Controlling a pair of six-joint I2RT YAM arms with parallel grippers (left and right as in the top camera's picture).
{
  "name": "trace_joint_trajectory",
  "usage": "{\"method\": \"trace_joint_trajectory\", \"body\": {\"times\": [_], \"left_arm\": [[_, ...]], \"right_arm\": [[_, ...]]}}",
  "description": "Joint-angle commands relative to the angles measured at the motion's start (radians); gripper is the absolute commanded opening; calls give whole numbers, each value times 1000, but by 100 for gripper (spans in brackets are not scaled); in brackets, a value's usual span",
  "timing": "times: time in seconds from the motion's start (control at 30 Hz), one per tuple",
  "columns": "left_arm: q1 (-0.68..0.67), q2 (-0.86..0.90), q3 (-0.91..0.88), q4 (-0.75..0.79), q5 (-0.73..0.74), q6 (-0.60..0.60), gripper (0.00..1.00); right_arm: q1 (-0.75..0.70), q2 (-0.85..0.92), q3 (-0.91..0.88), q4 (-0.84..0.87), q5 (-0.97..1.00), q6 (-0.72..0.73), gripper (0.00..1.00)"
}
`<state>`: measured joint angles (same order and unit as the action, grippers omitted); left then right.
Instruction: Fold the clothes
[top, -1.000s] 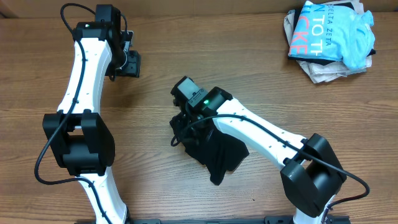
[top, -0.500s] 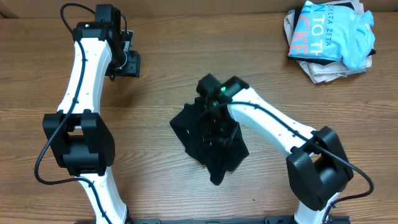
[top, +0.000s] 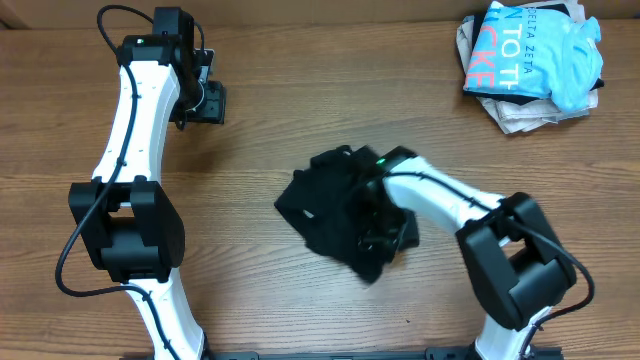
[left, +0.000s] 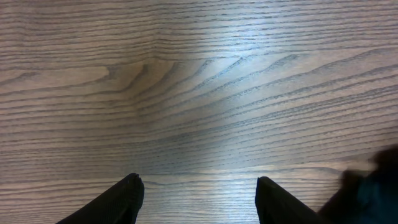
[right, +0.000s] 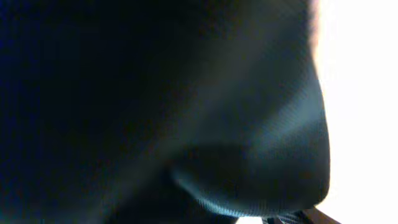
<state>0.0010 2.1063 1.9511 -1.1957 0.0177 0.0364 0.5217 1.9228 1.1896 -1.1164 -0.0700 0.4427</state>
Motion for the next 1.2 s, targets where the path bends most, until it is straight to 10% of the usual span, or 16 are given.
{"method": "trace_joint_trajectory", "body": {"times": [0.0, 0.27, 0.53, 0.9, 1.17], "left_arm": [[6, 13, 14, 3, 1, 20, 61], [5, 13, 14, 4, 2, 20, 62], [5, 13, 14, -8, 2, 20, 61], [5, 13, 14, -8, 1, 20, 62], [6, 13, 14, -9, 1, 20, 63]], "right_arm": [[-106, 2, -1, 80, 146, 1, 65], [-374, 2, 31, 390, 140, -100, 79], [-495, -37, 333, 71, -296, -74, 84], [-352, -65, 200, -2, -272, 545, 100], [-178, -64, -13, 362, -196, 823, 100]]}}
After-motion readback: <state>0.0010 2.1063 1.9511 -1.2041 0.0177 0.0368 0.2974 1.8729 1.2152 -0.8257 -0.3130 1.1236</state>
